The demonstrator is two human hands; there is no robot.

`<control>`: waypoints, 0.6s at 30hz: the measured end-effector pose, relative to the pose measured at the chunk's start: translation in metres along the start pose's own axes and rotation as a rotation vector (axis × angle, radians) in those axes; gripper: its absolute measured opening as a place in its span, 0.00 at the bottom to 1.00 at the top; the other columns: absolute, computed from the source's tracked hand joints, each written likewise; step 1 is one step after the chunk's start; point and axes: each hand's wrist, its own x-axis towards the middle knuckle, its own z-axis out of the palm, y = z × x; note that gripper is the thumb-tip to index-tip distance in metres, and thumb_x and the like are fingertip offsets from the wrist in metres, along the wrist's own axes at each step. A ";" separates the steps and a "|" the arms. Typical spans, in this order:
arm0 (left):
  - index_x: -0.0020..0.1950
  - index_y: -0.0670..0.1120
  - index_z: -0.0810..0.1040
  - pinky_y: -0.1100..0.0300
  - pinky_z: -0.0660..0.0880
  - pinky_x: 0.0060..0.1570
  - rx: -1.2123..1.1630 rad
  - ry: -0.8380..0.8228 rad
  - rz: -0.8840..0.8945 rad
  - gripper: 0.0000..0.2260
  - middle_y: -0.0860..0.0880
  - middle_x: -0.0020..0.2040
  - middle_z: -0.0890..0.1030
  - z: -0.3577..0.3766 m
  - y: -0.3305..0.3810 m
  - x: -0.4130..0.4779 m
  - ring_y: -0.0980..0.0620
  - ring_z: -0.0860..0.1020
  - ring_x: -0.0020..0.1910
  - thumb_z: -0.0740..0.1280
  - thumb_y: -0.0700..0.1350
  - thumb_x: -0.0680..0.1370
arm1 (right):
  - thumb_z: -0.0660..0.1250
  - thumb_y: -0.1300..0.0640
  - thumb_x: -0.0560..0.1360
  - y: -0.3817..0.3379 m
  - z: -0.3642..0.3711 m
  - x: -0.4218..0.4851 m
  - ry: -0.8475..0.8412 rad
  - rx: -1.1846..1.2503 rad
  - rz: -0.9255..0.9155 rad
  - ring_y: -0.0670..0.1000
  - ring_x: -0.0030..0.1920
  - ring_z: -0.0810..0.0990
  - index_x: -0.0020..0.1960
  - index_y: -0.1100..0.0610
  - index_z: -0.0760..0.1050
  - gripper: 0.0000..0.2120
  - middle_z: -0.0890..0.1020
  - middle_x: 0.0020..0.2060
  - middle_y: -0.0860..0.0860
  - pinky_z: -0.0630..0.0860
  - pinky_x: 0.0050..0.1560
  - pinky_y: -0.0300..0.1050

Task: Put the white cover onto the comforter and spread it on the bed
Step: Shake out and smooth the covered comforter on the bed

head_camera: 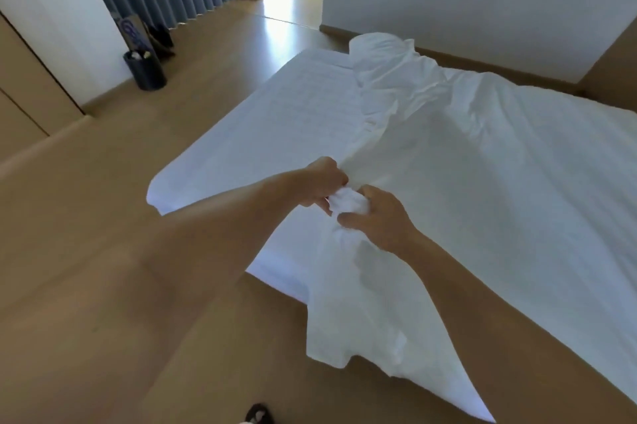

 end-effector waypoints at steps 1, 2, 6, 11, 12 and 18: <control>0.41 0.44 0.71 0.51 0.81 0.46 0.006 0.009 0.011 0.09 0.44 0.42 0.78 -0.020 -0.016 0.002 0.43 0.79 0.44 0.58 0.39 0.82 | 0.77 0.56 0.69 -0.014 0.012 0.007 -0.048 0.116 0.032 0.48 0.40 0.78 0.45 0.53 0.74 0.12 0.80 0.42 0.47 0.73 0.40 0.41; 0.44 0.42 0.73 0.50 0.80 0.46 0.014 0.002 0.013 0.07 0.41 0.43 0.79 -0.038 -0.031 0.004 0.42 0.81 0.43 0.58 0.38 0.80 | 0.77 0.56 0.68 -0.025 0.023 0.014 -0.078 0.257 0.079 0.49 0.44 0.80 0.50 0.54 0.76 0.14 0.82 0.46 0.49 0.76 0.42 0.42; 0.55 0.38 0.74 0.49 0.75 0.45 0.087 -0.061 0.048 0.12 0.39 0.52 0.79 -0.095 -0.074 0.011 0.43 0.78 0.42 0.58 0.42 0.77 | 0.70 0.52 0.77 -0.060 0.059 0.057 0.079 0.580 0.287 0.57 0.44 0.84 0.57 0.59 0.77 0.13 0.85 0.48 0.57 0.81 0.47 0.53; 0.57 0.39 0.74 0.42 0.76 0.57 0.183 -0.138 0.070 0.12 0.39 0.56 0.78 -0.143 -0.122 0.031 0.39 0.79 0.54 0.58 0.44 0.78 | 0.69 0.43 0.76 -0.092 0.093 0.127 0.153 0.486 0.459 0.56 0.42 0.81 0.48 0.56 0.75 0.15 0.81 0.46 0.55 0.82 0.50 0.57; 0.56 0.40 0.75 0.42 0.77 0.59 0.209 -0.153 0.079 0.11 0.41 0.55 0.78 -0.151 -0.130 0.036 0.40 0.78 0.55 0.58 0.43 0.79 | 0.69 0.40 0.75 -0.097 0.100 0.143 0.108 0.484 0.498 0.57 0.44 0.82 0.50 0.56 0.76 0.18 0.81 0.47 0.56 0.82 0.49 0.57; 0.62 0.44 0.74 0.51 0.75 0.57 0.335 -0.226 0.120 0.14 0.46 0.57 0.78 -0.208 -0.164 0.062 0.46 0.77 0.57 0.56 0.41 0.80 | 0.75 0.51 0.72 -0.135 0.161 0.218 -0.086 0.470 0.564 0.59 0.41 0.85 0.49 0.61 0.81 0.14 0.84 0.44 0.59 0.84 0.45 0.57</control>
